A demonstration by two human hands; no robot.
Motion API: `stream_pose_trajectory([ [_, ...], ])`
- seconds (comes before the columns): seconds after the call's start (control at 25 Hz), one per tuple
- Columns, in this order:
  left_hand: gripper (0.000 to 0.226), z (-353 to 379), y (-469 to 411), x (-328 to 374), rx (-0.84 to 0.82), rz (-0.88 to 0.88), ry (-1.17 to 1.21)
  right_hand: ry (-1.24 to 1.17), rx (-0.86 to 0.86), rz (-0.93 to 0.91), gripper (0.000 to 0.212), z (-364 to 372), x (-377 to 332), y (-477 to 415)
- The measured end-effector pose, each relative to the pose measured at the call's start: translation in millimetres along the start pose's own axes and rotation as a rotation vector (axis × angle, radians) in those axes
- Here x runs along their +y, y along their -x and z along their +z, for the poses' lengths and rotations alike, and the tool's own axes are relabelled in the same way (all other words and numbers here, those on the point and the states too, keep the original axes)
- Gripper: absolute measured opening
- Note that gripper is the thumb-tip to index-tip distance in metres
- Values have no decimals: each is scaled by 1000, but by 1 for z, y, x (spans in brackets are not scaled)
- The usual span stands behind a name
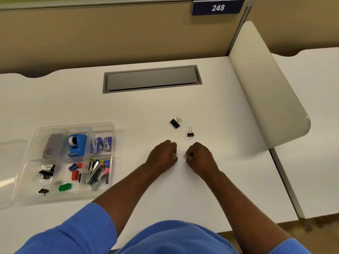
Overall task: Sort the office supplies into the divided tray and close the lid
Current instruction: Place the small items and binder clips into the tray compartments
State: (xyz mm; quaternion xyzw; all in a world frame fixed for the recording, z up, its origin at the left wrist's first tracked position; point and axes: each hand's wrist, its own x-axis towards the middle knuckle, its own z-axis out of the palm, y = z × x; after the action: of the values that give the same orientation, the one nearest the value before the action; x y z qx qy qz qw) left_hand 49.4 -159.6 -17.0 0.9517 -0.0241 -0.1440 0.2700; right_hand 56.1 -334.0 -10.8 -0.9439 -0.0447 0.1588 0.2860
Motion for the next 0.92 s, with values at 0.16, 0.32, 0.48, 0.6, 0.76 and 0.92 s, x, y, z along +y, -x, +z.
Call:
stream_pose_trajectory([
  [0.16,10,-8,16,-6,62,-35,56,64,-35,-43,19,8,-10,9],
  [0.32,14,-18,31,-14,105,-40,61,177,-82,-54,16,17,-19,11],
  [0.48,11,-31,47,-26,156,-48,63,113,-33,-65,10,28,-37,19],
  [0.6,9,-41,58,-36,199,-31,67,37,16,-108,14,35,-59,24],
  [0.76,5,-63,73,-52,241,-33,82,-35,90,-204,20,40,-102,24],
  [0.92,4,-89,95,-76,293,-8,112,-82,161,-256,22,52,-150,23],
])
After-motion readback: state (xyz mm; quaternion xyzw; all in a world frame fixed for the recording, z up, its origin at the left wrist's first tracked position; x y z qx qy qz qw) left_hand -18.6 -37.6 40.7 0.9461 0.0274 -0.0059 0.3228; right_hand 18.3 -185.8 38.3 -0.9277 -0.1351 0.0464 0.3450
